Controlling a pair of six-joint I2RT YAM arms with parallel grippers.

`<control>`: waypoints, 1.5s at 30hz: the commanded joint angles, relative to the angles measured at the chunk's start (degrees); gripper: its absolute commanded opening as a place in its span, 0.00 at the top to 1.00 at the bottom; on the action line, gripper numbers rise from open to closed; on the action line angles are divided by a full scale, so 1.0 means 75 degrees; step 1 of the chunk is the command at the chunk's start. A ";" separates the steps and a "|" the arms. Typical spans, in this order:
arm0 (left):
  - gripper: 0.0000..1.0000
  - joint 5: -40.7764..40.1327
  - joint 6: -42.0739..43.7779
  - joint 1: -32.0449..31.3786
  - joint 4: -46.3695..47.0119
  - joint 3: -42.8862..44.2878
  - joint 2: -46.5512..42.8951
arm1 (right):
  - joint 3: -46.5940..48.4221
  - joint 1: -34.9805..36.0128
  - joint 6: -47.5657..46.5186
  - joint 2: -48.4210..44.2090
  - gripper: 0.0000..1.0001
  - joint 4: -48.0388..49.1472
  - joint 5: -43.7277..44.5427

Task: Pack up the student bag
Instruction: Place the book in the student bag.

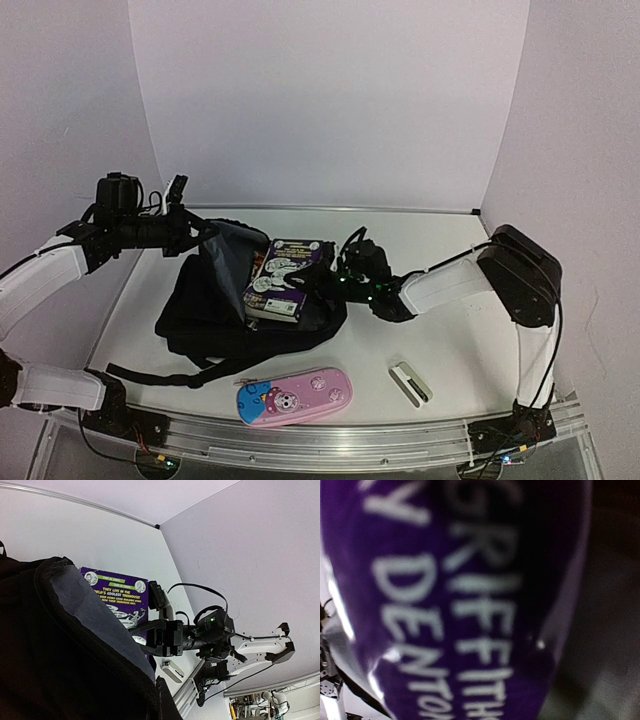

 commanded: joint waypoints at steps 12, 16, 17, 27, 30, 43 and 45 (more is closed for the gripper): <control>1.00 0.0760 -0.0058 0.0021 0.1304 0.0894 0.0362 | 0.0617 0.0376 0.0263 0.0723 1.00 0.1077 -0.0473; 1.00 0.0905 -0.0061 0.0017 0.1360 0.0900 0.0506 | 0.1243 0.0395 0.0332 0.1252 1.00 0.1048 -0.0528; 1.00 0.0918 -0.0046 0.0018 0.1363 0.0877 0.0534 | 0.1443 0.0407 0.0298 0.1435 1.00 0.1019 -0.0552; 1.00 0.1238 -0.0385 0.0019 0.1725 0.0527 0.0842 | 0.3372 0.0456 -0.0101 0.2782 0.90 0.0111 -0.0755; 1.00 0.1043 -0.0268 0.0023 0.1680 0.0510 0.0756 | 0.3221 0.0468 -0.0649 0.2297 0.61 -0.0894 -0.0133; 1.00 0.0726 0.0062 0.0030 0.1113 0.0594 0.0540 | 0.2943 0.0469 -0.2239 0.0959 0.23 -0.4912 0.2043; 1.00 0.0704 0.0083 0.0030 0.1085 0.0603 0.0516 | 0.2976 0.0469 -0.2251 0.1042 0.24 -0.4918 0.1936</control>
